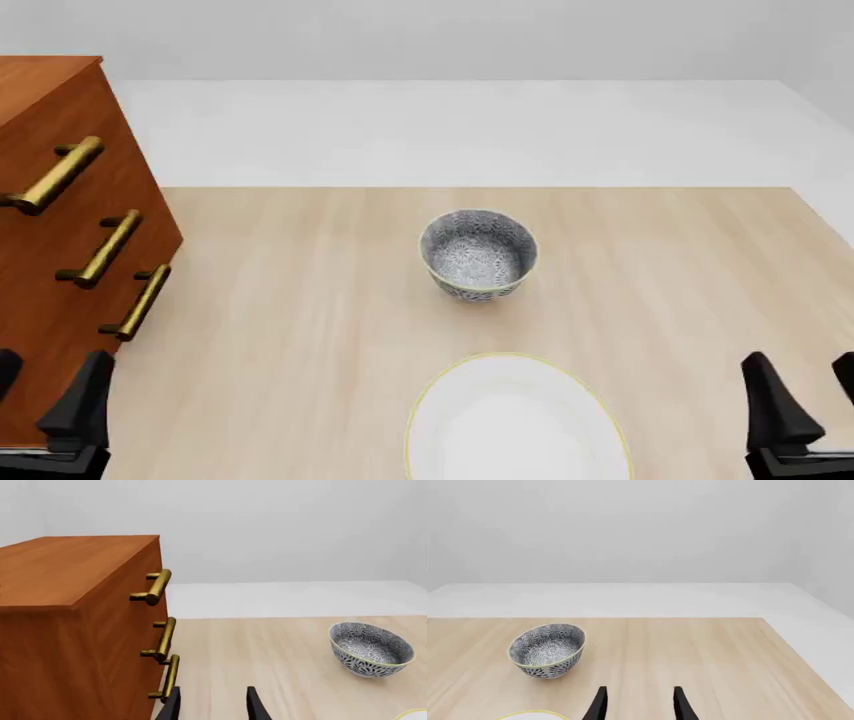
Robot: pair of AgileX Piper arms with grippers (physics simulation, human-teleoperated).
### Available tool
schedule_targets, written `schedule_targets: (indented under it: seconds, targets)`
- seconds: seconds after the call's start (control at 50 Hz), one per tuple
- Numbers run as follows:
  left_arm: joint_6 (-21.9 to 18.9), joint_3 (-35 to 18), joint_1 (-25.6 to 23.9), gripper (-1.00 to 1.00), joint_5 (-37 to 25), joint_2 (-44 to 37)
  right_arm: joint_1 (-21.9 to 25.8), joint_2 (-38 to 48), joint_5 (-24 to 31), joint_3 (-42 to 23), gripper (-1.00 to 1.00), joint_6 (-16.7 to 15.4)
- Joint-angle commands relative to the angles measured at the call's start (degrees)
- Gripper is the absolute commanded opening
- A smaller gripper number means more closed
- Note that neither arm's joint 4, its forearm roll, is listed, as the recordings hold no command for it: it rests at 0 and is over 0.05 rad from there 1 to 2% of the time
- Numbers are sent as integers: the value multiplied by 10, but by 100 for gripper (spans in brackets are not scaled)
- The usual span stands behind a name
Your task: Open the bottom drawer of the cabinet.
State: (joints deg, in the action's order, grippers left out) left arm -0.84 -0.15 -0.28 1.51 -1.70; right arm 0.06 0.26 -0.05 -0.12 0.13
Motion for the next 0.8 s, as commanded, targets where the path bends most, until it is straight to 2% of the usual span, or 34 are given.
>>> schedule_targets:
  seconds: [0.02,0.18,0.34,0.38,0.4,0.44,0.54,0.58,0.66,0.76,0.8]
  targets:
    - [-4,-5,-3,100,-12,9,-1,4,-1,-1,100,4]
    - [-60,-17,-26,100,-23,12,-1,2,2,-2,100,3]
    - [-176,-41,-53,100,-16,-16,-1,2,0,-1,100,2]
    - [-210,-40,-59,100,-4,-28,-1,1,0,-1,100,-1]
    - [-240,-35,-65,100,18,-55,-1,2,0,-1,100,1]
    - [-247,-40,-61,100,34,-84,-1,1,1,-2,100,1]
    - [-314,-45,-65,100,54,-118,-1,1,0,-1,100,-1]
    - [-319,-48,-68,100,55,-131,-1,1,1,-1,100,2]
    - [-385,-28,-80,100,93,-153,-1,1,1,-1,100,1]
    - [-404,-27,-74,100,120,-198,-1,2,0,-1,100,1]
    - [-428,-16,-71,100,143,-214,-1,1,0,-1,100,0]
